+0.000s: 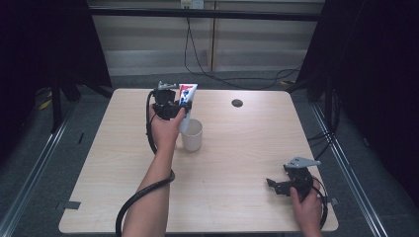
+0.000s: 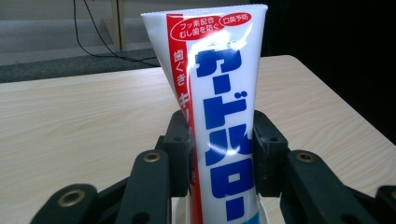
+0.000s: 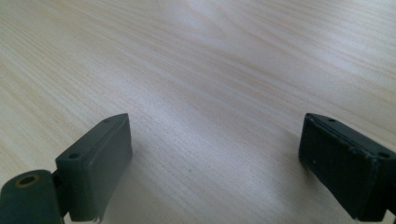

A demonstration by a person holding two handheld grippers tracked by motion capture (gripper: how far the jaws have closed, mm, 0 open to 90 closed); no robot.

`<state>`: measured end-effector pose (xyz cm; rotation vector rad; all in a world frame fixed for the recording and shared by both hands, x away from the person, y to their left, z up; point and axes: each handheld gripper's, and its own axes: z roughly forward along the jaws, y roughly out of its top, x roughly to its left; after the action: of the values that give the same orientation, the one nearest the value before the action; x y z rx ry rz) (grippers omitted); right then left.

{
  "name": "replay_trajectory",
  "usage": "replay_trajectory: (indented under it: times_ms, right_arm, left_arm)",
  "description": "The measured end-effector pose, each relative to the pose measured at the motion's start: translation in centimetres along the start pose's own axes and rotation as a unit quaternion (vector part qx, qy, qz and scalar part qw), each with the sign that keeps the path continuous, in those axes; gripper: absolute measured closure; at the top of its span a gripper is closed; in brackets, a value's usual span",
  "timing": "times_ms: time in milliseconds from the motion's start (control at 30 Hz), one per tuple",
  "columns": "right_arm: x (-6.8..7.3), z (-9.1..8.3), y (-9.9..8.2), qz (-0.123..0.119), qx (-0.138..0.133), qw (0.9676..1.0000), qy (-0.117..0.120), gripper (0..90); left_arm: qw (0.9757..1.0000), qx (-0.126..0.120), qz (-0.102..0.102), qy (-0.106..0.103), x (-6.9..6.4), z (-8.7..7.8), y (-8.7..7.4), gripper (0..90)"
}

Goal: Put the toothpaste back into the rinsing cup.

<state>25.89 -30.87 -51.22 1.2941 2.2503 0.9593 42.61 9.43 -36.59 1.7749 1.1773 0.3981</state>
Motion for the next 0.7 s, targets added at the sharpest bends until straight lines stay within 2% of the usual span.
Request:
replay_trajectory:
  times_ms: [467, 700]
  right_arm:
    - [0.0, 0.0, 0.0, 0.0, 0.0, 1.0, 0.0, 9.2]
    - [0.0, 0.0, 0.0, 0.0, 0.0, 1.0, 0.0, 9.2]
  left_arm:
    - [1.0, -0.006, -0.001, 0.003, 0.2, 1.0, 0.2, 64.6]
    - [0.9999, -0.004, 0.006, 0.007, -0.1, 1.7, 0.0, 64.2]
